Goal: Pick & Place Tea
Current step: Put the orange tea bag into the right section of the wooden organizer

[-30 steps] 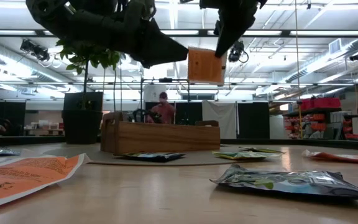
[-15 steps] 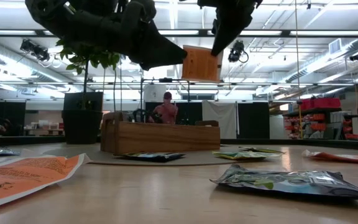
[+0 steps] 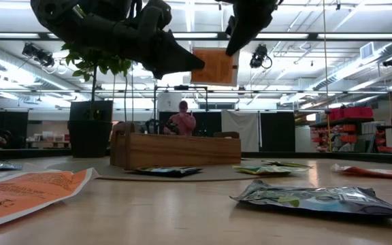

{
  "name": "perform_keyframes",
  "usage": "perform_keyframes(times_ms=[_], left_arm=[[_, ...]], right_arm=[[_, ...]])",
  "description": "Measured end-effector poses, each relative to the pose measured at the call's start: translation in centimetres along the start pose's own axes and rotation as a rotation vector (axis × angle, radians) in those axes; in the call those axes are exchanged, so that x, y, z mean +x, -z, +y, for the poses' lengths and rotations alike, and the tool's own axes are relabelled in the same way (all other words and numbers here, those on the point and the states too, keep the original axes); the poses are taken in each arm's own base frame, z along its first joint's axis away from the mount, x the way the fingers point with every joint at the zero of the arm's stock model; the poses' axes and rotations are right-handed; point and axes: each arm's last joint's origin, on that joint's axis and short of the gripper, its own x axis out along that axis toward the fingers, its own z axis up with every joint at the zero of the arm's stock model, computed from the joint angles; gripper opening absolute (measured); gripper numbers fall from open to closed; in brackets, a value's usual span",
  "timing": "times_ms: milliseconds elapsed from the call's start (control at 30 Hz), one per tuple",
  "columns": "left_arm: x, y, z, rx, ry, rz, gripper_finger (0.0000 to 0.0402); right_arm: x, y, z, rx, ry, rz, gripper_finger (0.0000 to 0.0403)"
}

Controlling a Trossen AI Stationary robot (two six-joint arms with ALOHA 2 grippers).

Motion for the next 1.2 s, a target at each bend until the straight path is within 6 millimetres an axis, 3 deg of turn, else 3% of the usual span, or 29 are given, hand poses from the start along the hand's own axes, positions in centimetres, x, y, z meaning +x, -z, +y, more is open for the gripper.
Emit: perform_keyframes(times_ms=[200, 433, 767, 1200], left_arm=[[-0.6, 0.6, -1.2, 0.065, 0.003, -0.032, 0.0011], [-3.1, 2.9, -1.7, -0.002, -0.072, -0.198, 0.0011], [-8.3, 4.9, -2.8, -0.035, -0.036, -0.462, 0.0011], [-8.7, 5.3, -3.3, 0.0, -0.087, -0.449, 0.0011]], right_arm=[[0.0, -0.2, 0.7, -0.086, -0.019, -0.019, 0.0089], [0.0, -0.2, 0.9, -0.03, -0.021, -0.012, 0.0173], [0.1, -2.0, 0.8, -0.098, 0.01, -0.219, 0.0178], [1.8, -2.4, 0.6, -0.237, 0.069, -0.381, 0.0177]])
